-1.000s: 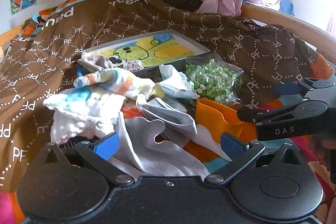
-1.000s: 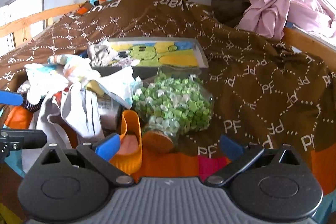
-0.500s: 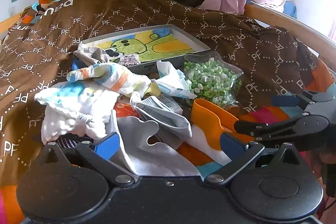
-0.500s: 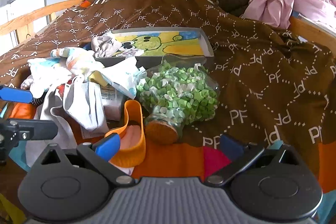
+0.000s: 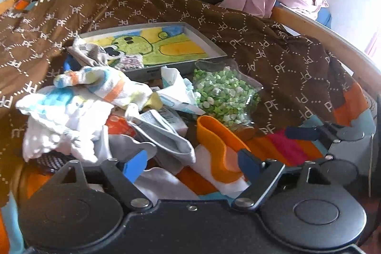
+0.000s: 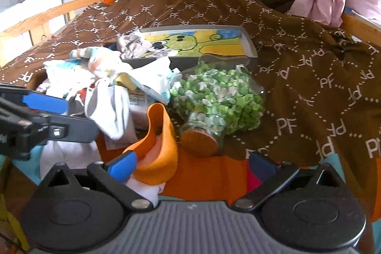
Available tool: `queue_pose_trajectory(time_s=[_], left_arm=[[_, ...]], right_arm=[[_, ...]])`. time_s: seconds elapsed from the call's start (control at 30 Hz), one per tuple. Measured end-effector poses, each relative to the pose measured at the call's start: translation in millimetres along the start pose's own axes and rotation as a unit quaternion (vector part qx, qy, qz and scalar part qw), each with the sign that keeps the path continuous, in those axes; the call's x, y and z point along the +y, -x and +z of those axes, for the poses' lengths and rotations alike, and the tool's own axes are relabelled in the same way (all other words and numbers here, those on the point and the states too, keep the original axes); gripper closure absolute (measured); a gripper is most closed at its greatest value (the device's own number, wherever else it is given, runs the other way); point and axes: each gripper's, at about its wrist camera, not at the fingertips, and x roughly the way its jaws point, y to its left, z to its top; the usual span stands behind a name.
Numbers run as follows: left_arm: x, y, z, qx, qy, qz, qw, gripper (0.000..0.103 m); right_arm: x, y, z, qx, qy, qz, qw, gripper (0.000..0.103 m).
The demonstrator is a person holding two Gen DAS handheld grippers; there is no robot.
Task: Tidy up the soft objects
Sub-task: 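Grasp the white face mask with the left gripper while the right gripper grasps the orange silicone strip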
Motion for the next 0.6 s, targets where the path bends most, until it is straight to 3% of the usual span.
queue_pose_trajectory(time_s=[0.2,0.43,0.6], left_arm=[[0,-13,4,0.013,0.029,-0.007,0.9995,0.027],[4,-29,10,0.024,0.033,0.006,0.9992,0.048],[10,-34,10,0.031,0.047,0.019,0.9982,0.056]], right_arm=[[3,-1,-1,-0.002,0.002,0.014,1.0,0.002],[7,-6,-3,-0.008,0.004,0.04,0.999,0.004],[13,-8,-4,-0.015,0.02,0.049,0.998,0.005]])
